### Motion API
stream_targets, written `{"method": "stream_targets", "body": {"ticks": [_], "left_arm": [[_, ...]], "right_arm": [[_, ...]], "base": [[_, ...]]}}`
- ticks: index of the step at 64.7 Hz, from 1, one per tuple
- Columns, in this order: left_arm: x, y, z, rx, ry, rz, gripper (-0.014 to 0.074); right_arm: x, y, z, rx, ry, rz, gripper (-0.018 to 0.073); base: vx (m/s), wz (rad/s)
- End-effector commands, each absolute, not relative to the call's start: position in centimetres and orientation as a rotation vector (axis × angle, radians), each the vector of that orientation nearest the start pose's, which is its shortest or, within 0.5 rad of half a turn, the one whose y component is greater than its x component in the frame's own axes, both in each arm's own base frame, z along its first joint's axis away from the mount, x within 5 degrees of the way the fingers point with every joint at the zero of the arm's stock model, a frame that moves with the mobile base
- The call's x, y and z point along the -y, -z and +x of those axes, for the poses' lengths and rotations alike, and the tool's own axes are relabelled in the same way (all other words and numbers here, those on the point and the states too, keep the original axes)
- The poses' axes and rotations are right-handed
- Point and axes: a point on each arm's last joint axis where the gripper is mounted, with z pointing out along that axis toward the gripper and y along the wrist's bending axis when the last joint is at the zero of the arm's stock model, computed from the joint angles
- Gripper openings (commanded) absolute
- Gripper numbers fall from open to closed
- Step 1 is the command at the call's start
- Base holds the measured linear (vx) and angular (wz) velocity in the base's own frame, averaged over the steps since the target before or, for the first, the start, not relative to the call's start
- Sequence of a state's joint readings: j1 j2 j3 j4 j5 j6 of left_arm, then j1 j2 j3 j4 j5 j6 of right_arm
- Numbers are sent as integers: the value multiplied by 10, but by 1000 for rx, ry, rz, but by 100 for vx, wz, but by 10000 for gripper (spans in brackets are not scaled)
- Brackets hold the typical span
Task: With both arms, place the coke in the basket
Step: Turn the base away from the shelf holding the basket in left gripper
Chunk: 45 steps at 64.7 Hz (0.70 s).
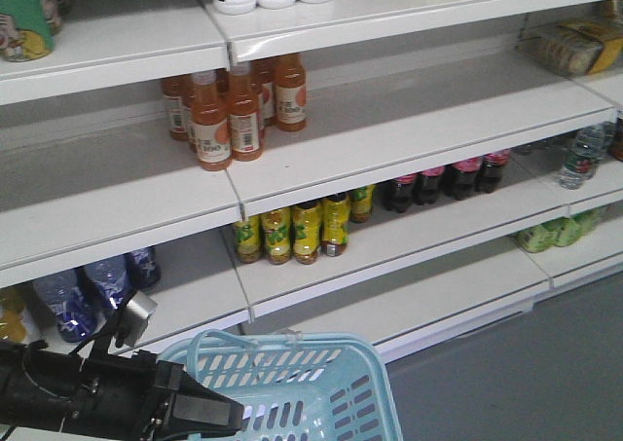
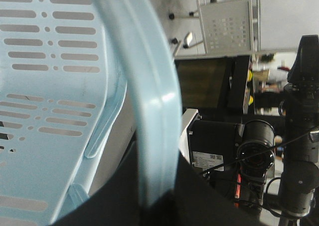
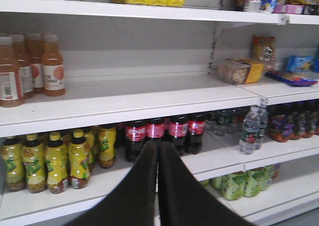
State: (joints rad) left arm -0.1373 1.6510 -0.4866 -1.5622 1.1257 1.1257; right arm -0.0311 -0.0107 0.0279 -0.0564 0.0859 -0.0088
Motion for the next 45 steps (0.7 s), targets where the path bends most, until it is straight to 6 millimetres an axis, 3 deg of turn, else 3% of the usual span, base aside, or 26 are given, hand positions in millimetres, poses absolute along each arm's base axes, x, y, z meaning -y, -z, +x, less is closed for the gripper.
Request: {"method": "stream_targets", "body": {"ticks": [1,45], "left_arm": [[116,-177,205,-2398,1826,67,-6],[116,-177,205,-2398,1826,67,-6]], "right_arm": [[2,-200,56,-1510,88,-25,-9],[2,-200,56,-1510,88,-25,-9]], "base": [[-3,-51],[-2,-43]]}}
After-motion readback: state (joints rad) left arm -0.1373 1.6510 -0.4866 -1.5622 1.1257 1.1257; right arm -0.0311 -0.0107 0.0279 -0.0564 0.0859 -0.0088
